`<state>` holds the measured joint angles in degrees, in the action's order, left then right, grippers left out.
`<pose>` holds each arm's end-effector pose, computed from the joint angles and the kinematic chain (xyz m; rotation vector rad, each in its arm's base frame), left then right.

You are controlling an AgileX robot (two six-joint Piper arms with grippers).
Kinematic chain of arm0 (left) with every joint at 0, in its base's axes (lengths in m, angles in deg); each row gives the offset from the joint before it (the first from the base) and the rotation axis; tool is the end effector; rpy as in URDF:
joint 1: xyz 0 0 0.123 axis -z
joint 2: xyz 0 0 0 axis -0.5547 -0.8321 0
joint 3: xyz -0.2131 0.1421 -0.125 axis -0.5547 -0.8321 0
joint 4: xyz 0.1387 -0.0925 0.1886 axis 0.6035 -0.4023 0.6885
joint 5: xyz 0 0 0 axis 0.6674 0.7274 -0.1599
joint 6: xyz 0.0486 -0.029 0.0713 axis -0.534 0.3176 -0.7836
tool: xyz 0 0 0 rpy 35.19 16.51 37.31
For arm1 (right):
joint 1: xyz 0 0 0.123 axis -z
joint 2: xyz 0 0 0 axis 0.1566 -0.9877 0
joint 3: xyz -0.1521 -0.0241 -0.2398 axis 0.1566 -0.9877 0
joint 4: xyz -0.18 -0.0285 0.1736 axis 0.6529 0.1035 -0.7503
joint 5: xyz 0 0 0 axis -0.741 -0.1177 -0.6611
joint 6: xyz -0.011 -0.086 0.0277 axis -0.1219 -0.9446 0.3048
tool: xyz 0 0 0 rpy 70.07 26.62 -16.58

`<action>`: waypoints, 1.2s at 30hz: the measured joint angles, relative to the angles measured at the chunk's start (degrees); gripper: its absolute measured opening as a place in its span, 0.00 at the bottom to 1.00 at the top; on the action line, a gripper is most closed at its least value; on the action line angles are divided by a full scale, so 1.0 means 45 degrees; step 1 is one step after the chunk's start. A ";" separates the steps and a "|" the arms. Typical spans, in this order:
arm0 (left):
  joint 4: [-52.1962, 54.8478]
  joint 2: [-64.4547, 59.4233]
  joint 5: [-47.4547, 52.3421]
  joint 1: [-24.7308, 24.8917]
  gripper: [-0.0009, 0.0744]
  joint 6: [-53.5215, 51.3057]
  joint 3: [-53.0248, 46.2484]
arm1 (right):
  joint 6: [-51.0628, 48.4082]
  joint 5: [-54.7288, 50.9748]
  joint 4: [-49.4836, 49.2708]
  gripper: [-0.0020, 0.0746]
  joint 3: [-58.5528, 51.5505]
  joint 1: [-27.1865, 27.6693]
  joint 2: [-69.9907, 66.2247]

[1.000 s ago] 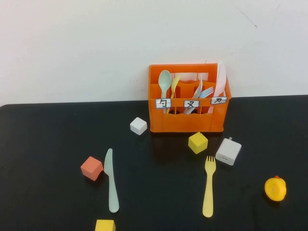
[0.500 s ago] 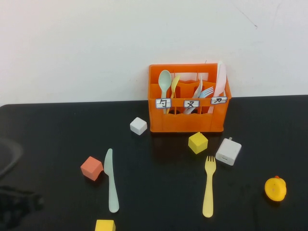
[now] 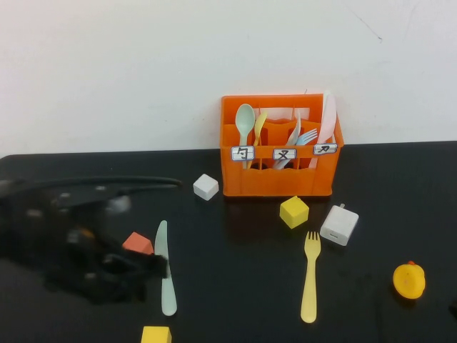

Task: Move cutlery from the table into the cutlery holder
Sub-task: Pick up the knife

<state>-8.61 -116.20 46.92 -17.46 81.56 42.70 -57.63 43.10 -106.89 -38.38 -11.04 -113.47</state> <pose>0.2479 -0.0938 0.2203 -0.0459 2.7872 -0.4873 0.1379 0.0614 0.2315 -0.9194 2.1180 0.0959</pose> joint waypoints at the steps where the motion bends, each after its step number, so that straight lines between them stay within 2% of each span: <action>1: 0.0555 -0.0376 -0.0196 0.0425 0.01 0.0830 0.0185 | -0.0036 0.0024 -0.0018 0.02 0.0000 -0.0078 -0.0181; 4: 0.2164 -0.1511 -0.0543 0.1282 0.01 0.3519 0.0781 | -0.0123 0.0137 -0.0257 0.02 0.0000 -0.0392 -0.0622; 7: 0.3650 -0.2521 -0.0650 0.1664 0.04 0.5844 0.1442 | -0.0273 0.0278 -0.0340 0.02 0.0021 -0.0699 -0.0928; 9: 0.4116 -0.3095 -0.0650 0.1724 0.12 0.6480 0.1813 | -0.0323 0.0330 -0.0363 0.02 0.0021 -0.0852 -0.1020; 13: 0.4430 -0.4177 -0.0650 0.1759 0.33 0.6903 0.2563 | -0.0356 0.0383 -0.0390 0.02 0.0021 -0.0983 -0.1019; 16: 0.4463 -0.4891 -0.0650 0.1780 0.43 0.6925 0.3217 | -0.0363 0.0409 -0.0390 0.02 0.0021 -0.0990 -0.1019; 24: 0.4495 -0.6787 -0.0402 0.1809 0.47 0.7919 0.4749 | -0.0413 0.0457 -0.0460 0.02 0.0021 -0.0990 -0.1019; 36: 0.5171 -0.7529 -0.0285 0.1809 0.48 1.0055 0.4961 | -0.0413 0.0476 -0.0976 0.02 0.0021 -0.1008 -0.1019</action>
<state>14.66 -150.09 45.64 -9.32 126.81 65.02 -59.48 45.25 -111.28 -38.28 -15.58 -118.05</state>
